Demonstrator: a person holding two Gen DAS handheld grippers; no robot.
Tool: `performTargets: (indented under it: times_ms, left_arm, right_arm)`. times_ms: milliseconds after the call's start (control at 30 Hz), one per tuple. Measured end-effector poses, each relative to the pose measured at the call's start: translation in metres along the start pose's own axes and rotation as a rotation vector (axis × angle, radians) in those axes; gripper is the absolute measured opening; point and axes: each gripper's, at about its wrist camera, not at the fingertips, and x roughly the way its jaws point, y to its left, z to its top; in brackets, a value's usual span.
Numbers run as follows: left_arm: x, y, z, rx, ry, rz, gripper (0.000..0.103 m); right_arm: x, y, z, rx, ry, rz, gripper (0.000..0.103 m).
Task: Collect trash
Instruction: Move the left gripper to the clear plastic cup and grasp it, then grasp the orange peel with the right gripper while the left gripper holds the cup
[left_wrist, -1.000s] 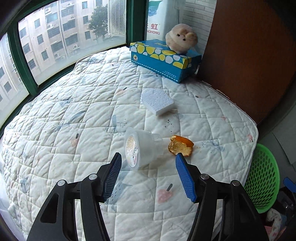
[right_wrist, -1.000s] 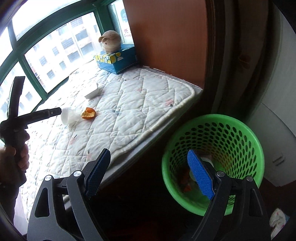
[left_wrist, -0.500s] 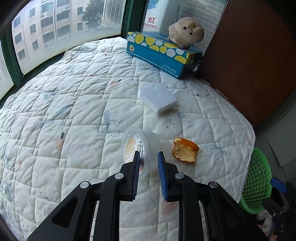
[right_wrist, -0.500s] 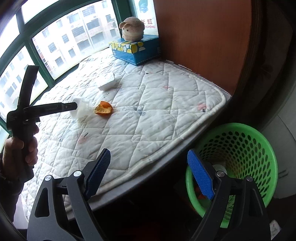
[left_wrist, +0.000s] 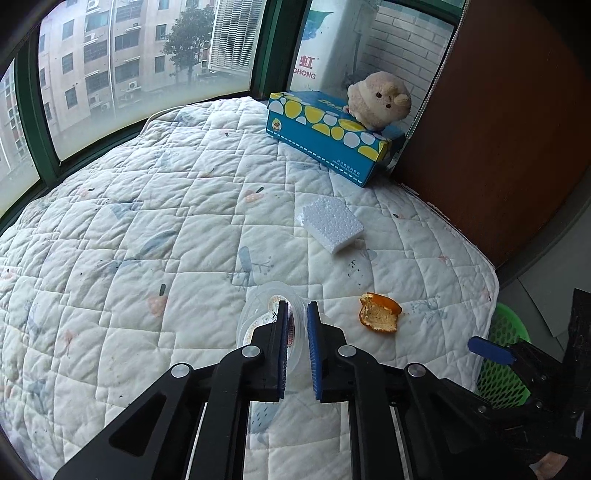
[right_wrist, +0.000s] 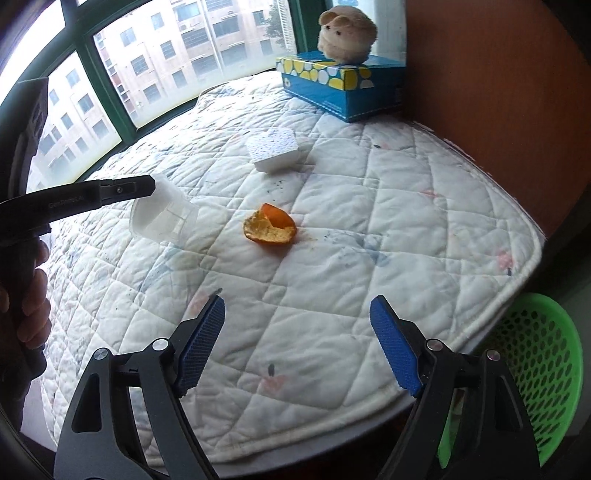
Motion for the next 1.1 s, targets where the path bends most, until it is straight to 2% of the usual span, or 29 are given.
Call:
performTargets:
  times_ms: [233,567,833,1100]
  left_arm:
    - [-0.012,0.016,0.004,-0.016,-0.014,-0.013,0.010]
    - [-0.018,0.023,0.004,-0.029,-0.019,-0.026,0.010]
    - [-0.018,0.019,0.002,-0.029,-0.012,-0.031,0.010]
    - [-0.023,0.003,0.000,-0.017,-0.015,-0.050,0.010]
  right_arm:
    - [0.041,0.018,0.028,-0.040,0.024,0.007,0.070]
    - [0.078,0.016,0.041,-0.053,0.075,-0.068,0.059]
    - [0.070,0.011,0.041,-0.023,0.058,-0.067,0.042]
    - [0.040,0.004,0.028,0.018,0.022,-0.048,0.039]
